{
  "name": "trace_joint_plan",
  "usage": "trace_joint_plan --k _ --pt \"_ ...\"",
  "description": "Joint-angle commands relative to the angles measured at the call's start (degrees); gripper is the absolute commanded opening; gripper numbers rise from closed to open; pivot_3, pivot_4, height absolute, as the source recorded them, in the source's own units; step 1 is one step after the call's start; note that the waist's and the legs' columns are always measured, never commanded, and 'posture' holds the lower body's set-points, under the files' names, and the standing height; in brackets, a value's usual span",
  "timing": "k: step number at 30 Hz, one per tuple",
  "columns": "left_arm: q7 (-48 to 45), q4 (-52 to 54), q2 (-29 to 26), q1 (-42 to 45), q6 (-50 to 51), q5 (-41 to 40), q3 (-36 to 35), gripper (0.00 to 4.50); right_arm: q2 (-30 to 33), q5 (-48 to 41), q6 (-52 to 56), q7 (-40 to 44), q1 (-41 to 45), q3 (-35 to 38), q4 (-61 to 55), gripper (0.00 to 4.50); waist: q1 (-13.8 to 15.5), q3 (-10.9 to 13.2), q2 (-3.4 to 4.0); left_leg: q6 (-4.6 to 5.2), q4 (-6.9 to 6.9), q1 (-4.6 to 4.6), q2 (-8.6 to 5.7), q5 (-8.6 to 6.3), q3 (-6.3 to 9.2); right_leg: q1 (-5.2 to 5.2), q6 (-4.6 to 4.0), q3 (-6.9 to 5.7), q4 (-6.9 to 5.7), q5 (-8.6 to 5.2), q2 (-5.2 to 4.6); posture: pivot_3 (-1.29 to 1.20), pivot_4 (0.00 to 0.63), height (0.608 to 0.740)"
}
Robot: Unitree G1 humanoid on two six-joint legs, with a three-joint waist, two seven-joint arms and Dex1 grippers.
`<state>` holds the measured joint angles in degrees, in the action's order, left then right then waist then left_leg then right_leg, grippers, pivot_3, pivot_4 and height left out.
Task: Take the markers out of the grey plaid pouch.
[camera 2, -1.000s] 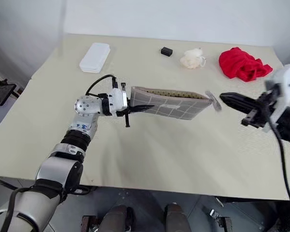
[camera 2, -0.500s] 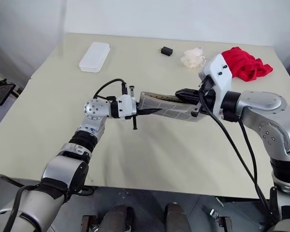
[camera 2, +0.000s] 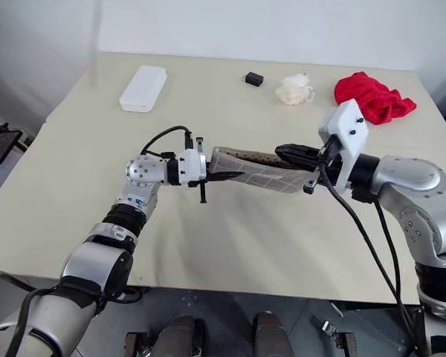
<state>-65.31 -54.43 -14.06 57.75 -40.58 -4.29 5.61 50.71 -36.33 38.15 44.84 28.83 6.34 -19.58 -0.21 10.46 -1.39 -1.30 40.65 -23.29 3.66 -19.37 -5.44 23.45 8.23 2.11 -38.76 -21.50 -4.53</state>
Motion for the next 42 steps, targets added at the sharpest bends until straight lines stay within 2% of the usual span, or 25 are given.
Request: trace_joint_plan --k 1,11,15,23,29,33,38,40,42 --pt "-0.9 2.8 0.3 0.5 0.1 -2.0 -0.6 0.00 2.7 2.9 0.9 2.7 -0.7 -2.6 0.2 0.03 0.0 0.0 0.00 0.00 0.02 0.00 0.00 0.00 -0.01 0.00 0.00 0.00 0.00 0.00 0.00 0.00 0.150 0.740" --pt "-1.5 4.1 0.3 -0.2 0.7 -2.3 -0.7 0.00 4.7 6.5 2.2 7.0 -0.8 -5.7 -0.2 0.03 -0.1 0.0 0.00 0.00 0.07 0.00 0.02 0.00 0.06 0.01 0.00 0.00 -0.04 0.00 0.00 0.00 0.150 0.740" --pt "-4.2 5.2 -0.1 -2.7 -3.8 -2.6 0.2 0.00 8.5 17.1 -0.6 7.5 1.1 -14.4 -0.2 0.03 -0.1 0.0 0.00 0.00 0.10 0.00 0.02 0.00 0.07 0.01 0.00 0.01 -0.05 0.00 0.00 0.00 0.150 0.740" --pt "-5.7 5.0 0.5 -6.9 -13.1 -4.0 0.3 0.00 5.5 21.4 0.8 5.4 3.4 -17.0 -6.0 0.03 -0.2 0.0 0.01 0.00 0.21 0.02 0.06 0.00 0.10 0.02 0.00 0.01 -0.15 0.00 -0.01 0.00 0.150 0.740" --pt "-1.8 1.7 0.7 -7.6 -13.6 -2.8 -0.6 0.00 4.8 28.3 -0.6 2.1 0.4 -18.9 -10.1 0.03 0.0 0.0 0.00 0.02 0.25 0.01 0.04 -0.01 0.12 -0.01 0.00 0.00 -0.15 0.01 -0.03 0.00 0.150 0.740" --pt "-1.2 1.2 1.1 -7.2 -12.9 -3.2 -0.6 0.00 3.8 30.2 -0.9 1.2 -1.4 -19.2 -11.5 0.89 0.0 0.0 0.00 0.02 0.28 0.01 0.04 -0.01 0.10 -0.02 0.00 0.00 -0.19 0.01 -0.02 0.00 0.150 0.740" --pt "-1.3 0.7 1.4 -6.4 -12.0 -3.4 -0.5 0.00 2.0 31.9 -1.6 0.3 -2.8 -19.3 -11.8 2.68 -0.1 0.0 0.00 0.02 0.30 0.02 0.03 -0.01 0.07 -0.02 0.00 -0.02 -0.22 0.01 -0.01 0.00 0.150 0.740" --pt "-1.4 0.7 1.4 -6.2 -11.4 -3.4 -0.4 0.00 1.1 31.2 -0.9 0.4 -3.2 -18.8 -12.2 3.27 -0.1 0.0 0.00 0.02 0.30 0.02 0.03 -0.01 0.07 -0.03 0.00 -0.02 -0.22 0.01 -0.01 0.00 0.150 0.740" --pt "-1.6 0.7 1.4 -6.2 -11.1 -3.5 -0.4 0.00 0.4 31.0 -0.9 0.5 -3.1 -18.6 -12.1 3.67 -0.1 0.0 0.00 0.02 0.30 0.02 0.03 -0.01 0.06 -0.04 0.00 -0.02 -0.22 0.01 0.00 0.00 0.150 0.740"
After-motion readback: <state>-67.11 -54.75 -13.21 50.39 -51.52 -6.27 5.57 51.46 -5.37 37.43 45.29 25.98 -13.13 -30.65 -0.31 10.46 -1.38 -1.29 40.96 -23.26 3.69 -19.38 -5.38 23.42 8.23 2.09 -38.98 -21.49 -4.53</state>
